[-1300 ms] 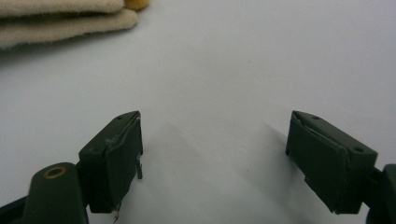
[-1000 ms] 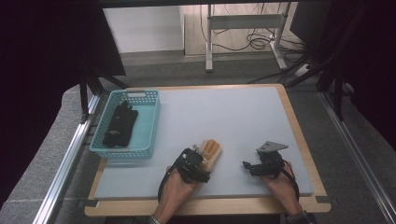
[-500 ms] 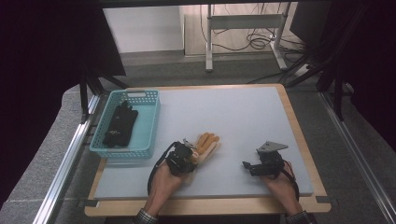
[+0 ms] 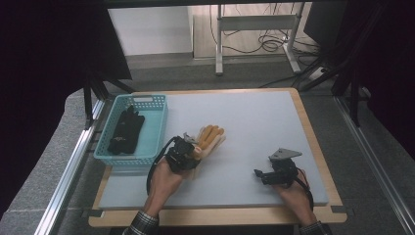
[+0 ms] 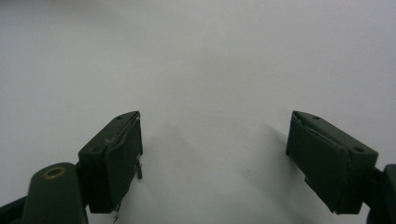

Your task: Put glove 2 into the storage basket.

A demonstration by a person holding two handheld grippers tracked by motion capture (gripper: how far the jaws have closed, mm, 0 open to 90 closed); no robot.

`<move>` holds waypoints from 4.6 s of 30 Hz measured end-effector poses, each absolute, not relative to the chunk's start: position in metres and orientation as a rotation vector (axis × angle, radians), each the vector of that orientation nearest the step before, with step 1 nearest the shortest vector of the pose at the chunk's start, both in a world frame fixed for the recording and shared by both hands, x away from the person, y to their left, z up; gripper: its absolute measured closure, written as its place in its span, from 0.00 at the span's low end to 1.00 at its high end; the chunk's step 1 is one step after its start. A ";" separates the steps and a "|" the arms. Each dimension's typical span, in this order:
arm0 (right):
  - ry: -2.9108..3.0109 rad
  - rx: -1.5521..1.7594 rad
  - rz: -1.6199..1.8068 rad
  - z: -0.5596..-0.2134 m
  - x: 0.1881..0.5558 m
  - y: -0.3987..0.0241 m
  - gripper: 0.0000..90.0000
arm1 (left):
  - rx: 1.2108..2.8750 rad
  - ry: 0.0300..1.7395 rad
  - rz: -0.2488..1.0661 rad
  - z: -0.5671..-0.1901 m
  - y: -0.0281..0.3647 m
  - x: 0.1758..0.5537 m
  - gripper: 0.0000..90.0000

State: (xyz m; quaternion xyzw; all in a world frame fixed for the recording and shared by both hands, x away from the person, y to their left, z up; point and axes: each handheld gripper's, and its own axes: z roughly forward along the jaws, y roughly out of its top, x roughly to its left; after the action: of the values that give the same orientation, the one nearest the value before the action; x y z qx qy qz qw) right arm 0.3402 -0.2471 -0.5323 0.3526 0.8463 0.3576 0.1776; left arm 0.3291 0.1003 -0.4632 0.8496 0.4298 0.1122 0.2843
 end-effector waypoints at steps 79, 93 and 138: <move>2.395 0.994 1.010 -0.532 0.340 -0.247 0.20 | 2.159 1.818 0.409 -0.461 0.283 0.434 0.82; 2.394 0.993 1.010 -0.532 0.340 -0.247 0.20 | 2.208 1.788 0.439 -0.496 0.258 0.456 0.90; 2.392 0.997 1.011 -0.532 0.340 -0.247 0.20 | 1.976 1.522 0.446 -0.461 0.284 0.398 0.03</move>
State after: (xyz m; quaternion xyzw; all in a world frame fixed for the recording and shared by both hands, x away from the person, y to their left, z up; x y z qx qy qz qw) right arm 0.3399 -0.2467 -0.5324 0.3525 0.8460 0.3576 0.1790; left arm 0.3978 0.2835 -0.4612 0.7442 0.5732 0.1680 0.2990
